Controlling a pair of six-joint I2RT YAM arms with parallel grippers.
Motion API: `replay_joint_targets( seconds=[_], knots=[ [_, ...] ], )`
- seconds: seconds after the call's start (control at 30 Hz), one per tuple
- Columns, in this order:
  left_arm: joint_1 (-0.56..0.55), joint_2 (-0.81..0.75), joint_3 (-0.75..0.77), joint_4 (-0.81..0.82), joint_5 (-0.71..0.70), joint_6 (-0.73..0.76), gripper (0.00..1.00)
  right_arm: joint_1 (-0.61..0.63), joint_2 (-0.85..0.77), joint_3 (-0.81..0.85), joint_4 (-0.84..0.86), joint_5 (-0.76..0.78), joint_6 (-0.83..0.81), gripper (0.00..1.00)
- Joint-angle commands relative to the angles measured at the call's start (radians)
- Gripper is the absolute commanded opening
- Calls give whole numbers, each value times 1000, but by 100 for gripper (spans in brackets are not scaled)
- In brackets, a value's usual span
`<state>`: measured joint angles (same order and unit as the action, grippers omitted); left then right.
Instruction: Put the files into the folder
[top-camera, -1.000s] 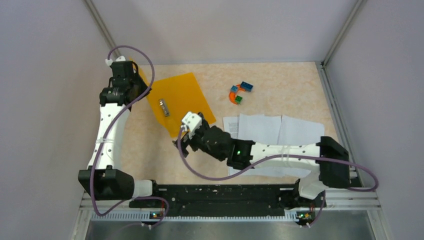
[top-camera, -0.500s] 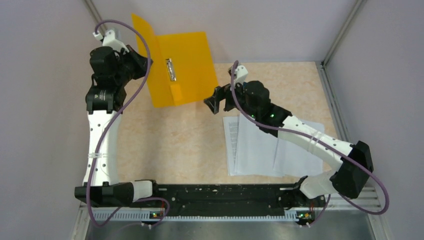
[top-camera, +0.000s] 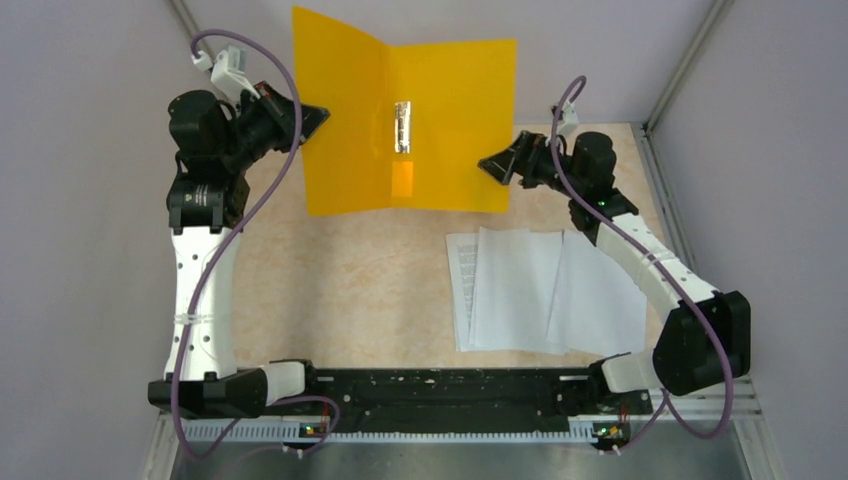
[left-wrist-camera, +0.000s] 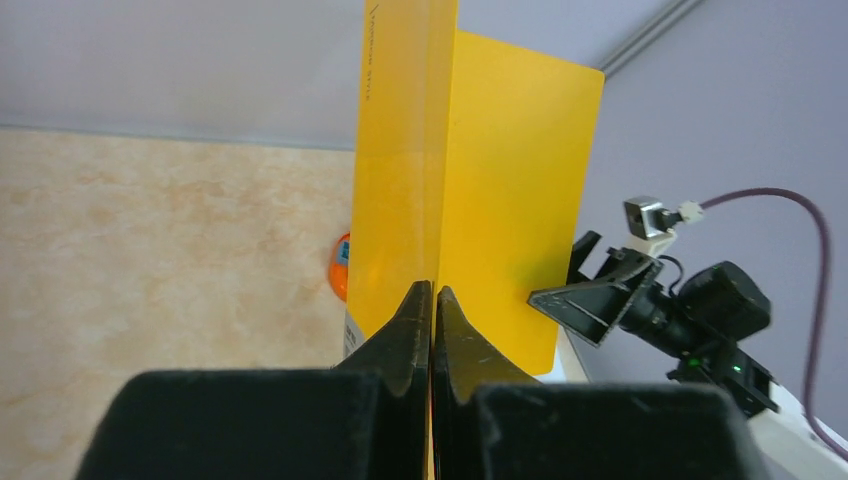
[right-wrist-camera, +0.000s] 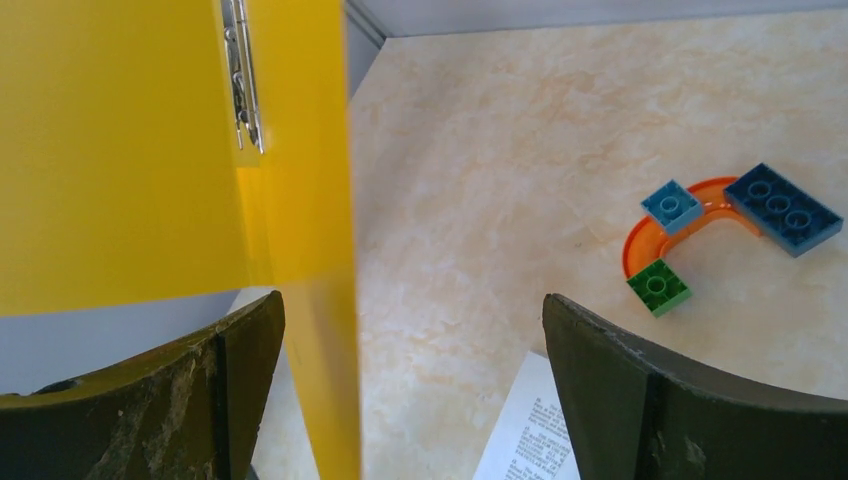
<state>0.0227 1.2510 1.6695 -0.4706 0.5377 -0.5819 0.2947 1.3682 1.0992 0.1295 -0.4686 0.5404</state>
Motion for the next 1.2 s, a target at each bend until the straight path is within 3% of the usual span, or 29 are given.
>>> replay_joint_targets(
  seconds=[0.0, 0.13, 0.23, 0.37, 0.43, 0.53, 0.63, 0.7, 0.8, 0.9, 1.03, 1.17],
  knots=[
    [-5, -61, -38, 169, 106, -79, 0, -50, -23, -65, 145, -154, 82, 99],
    [-7, -79, -80, 185, 128, -96, 0, -52, -3, -128, 300, -236, 185, 98],
    [-7, -97, -125, 189, 128, -103, 0, -47, 2, -174, 414, -275, 277, 85],
    [-8, -114, -200, 216, 137, -128, 0, -24, -12, -219, 461, -284, 326, 51],
    [-7, -124, -235, 223, 137, -133, 0, -6, -16, -228, 447, -271, 330, 27],
    [-7, -133, -249, 142, 85, -82, 0, 14, -22, -221, 353, -241, 318, 1],
    [-7, -133, -226, -39, -113, -5, 21, 56, -39, -188, 163, -178, 252, 0],
    [-7, -128, -220, -156, -286, 23, 50, 110, -51, -158, 34, -114, 196, 0],
    [-8, -122, -220, -263, -486, 58, 73, 176, -57, -141, -51, -55, 185, 0],
    [-15, -131, -210, -309, -639, 86, 78, 228, -48, -132, -71, -31, 195, 0],
    [-82, -133, -161, -336, -732, 119, 76, 300, 2, -103, -44, -34, 229, 0],
    [-110, -129, -187, -332, -680, 87, 69, 350, 58, -66, -2, -60, 268, 0]
  ],
)
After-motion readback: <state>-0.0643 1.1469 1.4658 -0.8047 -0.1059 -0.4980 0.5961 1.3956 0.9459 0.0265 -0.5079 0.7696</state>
